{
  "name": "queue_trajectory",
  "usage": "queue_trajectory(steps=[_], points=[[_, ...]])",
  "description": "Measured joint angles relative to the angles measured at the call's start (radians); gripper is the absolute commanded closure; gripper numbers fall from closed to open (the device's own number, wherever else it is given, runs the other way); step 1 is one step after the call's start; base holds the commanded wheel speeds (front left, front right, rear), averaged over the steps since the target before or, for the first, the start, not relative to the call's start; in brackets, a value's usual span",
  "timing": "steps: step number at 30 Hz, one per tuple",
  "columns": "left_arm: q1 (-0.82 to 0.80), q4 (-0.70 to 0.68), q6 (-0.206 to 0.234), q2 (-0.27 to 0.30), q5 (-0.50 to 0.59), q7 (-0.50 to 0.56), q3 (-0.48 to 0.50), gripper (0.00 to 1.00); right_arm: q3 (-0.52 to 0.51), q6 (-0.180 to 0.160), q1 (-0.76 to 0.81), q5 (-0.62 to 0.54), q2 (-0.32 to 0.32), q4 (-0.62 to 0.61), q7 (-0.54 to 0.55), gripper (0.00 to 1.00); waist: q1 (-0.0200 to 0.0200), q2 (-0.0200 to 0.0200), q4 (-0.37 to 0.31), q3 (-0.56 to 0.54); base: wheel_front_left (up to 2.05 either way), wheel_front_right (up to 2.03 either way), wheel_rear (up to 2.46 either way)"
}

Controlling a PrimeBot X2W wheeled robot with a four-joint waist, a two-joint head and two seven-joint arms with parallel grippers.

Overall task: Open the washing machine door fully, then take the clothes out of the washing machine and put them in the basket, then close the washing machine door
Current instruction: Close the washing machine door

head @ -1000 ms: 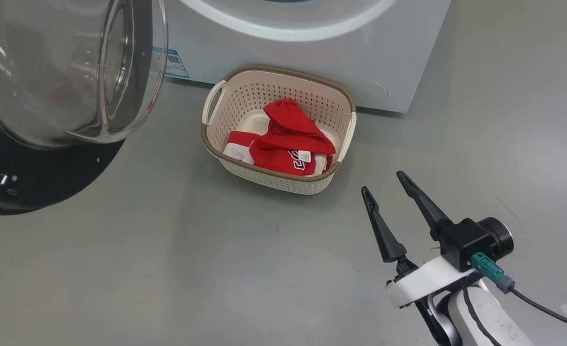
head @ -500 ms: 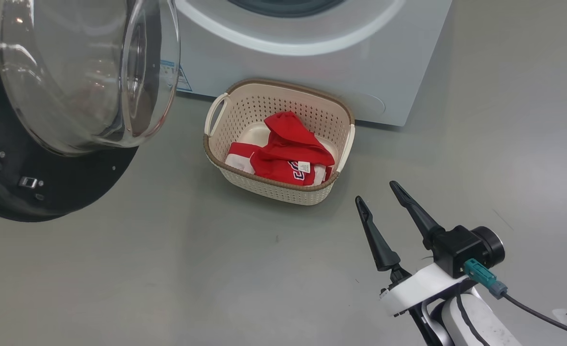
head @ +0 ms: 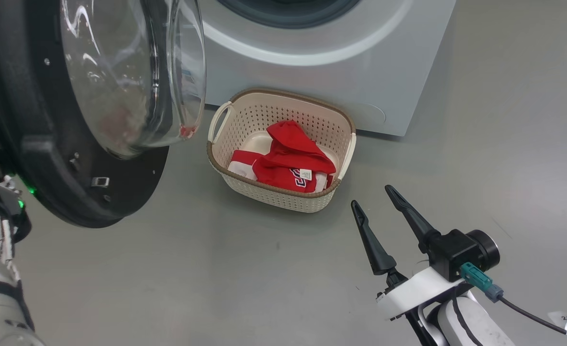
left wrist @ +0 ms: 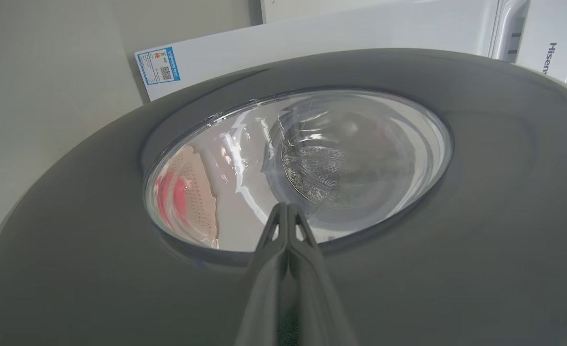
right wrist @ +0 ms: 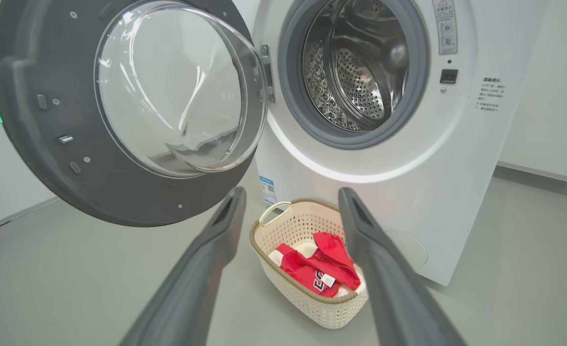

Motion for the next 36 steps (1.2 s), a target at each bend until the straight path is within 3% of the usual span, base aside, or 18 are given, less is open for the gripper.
queue_trajectory(steps=[7,13,19,29,36], points=[[0.045,-0.054,-0.015,-0.079,0.011,0.025,-0.06,1.0,0.003,0.0,0.0,0.0,0.002,0.002,-0.006,0.0,0.0,0.0,0.002,-0.001,0.0,0.0,0.0],[0.082,-0.111,-0.016,-0.089,0.019,0.016,-0.069,1.0,0.002,-0.001,0.0,0.002,0.004,0.005,-0.006,0.0,0.0,0.0,-0.001,-0.002,0.0,0.0,0.0],[0.151,-0.206,-0.034,-0.087,0.129,-0.056,-0.142,1.0,-0.01,-0.002,0.009,0.009,0.005,0.015,-0.007,0.0,0.0,0.0,0.002,-0.011,0.0,0.0,0.0],[0.357,-0.391,-0.044,0.007,0.384,-0.238,-0.306,1.0,-0.011,-0.011,0.038,0.018,0.011,0.024,-0.007,0.0,0.0,0.0,0.03,-0.04,0.0,0.0,0.0],[0.544,-0.568,-0.044,0.063,0.55,-0.421,-0.488,1.0,-0.006,-0.011,0.044,0.021,0.014,0.027,-0.007,0.0,0.0,0.0,0.053,-0.058,0.0,0.0,0.0]])
